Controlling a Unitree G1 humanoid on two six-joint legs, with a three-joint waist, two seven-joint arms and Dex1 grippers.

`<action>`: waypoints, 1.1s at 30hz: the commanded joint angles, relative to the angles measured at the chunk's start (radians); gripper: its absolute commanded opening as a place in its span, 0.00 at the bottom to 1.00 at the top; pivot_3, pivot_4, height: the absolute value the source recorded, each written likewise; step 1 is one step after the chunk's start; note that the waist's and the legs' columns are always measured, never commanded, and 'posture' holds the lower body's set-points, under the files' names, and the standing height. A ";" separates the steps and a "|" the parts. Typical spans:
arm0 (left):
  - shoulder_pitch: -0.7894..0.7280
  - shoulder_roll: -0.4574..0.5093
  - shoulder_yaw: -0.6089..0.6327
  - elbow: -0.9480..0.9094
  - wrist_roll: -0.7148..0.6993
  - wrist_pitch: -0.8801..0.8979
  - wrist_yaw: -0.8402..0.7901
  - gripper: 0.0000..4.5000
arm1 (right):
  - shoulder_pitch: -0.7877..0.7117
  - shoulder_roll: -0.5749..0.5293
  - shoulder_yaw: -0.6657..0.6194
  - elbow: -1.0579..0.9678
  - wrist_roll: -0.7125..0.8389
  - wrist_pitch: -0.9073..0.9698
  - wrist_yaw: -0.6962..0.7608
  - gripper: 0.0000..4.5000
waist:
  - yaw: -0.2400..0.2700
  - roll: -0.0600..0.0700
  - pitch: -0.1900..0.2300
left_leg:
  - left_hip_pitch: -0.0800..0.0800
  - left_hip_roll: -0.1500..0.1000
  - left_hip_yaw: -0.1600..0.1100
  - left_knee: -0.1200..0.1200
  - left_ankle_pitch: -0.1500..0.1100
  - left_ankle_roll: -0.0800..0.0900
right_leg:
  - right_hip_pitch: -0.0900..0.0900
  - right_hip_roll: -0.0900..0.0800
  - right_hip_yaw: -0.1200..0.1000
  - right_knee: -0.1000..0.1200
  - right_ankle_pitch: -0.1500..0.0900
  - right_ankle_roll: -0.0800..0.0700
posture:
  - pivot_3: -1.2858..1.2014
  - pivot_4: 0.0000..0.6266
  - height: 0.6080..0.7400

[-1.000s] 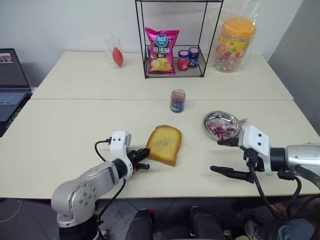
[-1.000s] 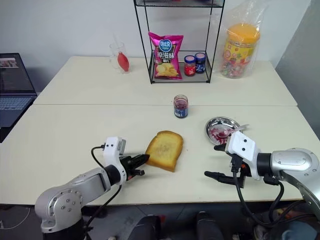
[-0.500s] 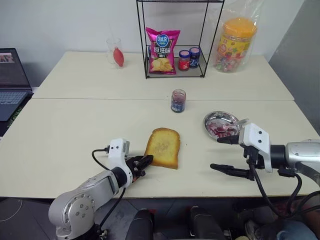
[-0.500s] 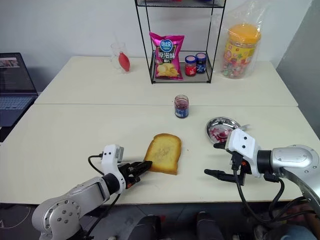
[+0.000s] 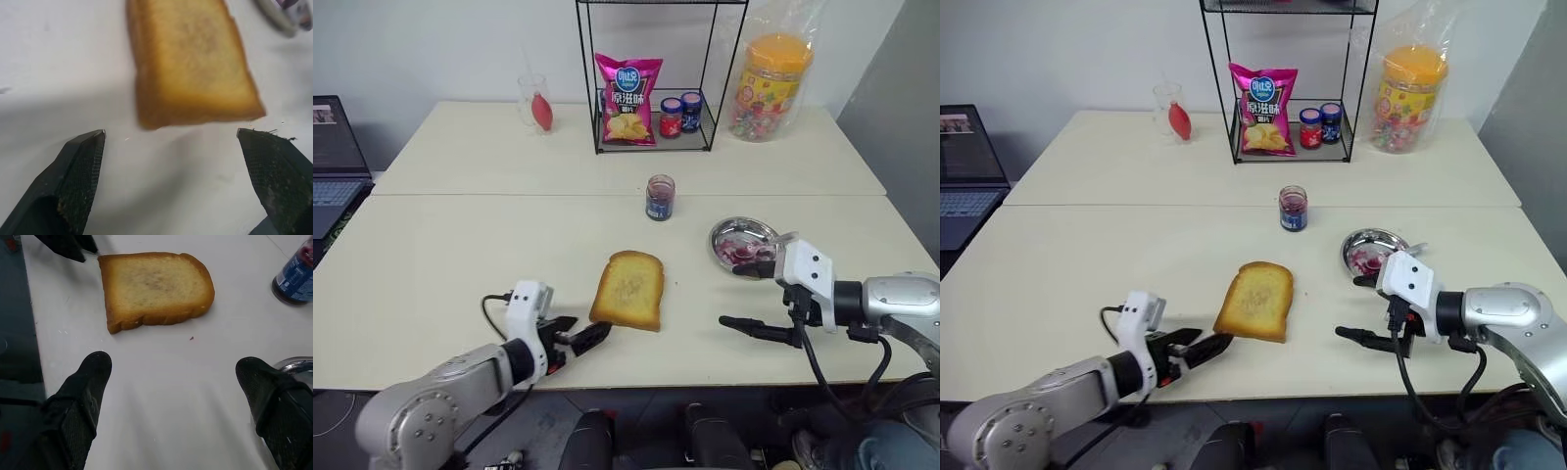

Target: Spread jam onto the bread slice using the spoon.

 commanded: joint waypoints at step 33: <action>-0.593 0.445 -0.481 0.171 0.295 -0.774 -0.751 1.00 | -0.016 0.524 -0.496 0.363 0.163 0.065 -0.538 1.00 | -0.002 -0.002 0.002 | -0.001 0.001 0.001 0.000 0.000 0.000 | 0.000 0.002 0.002 0.000 0.000 0.000 | 0.52 0.24 1.00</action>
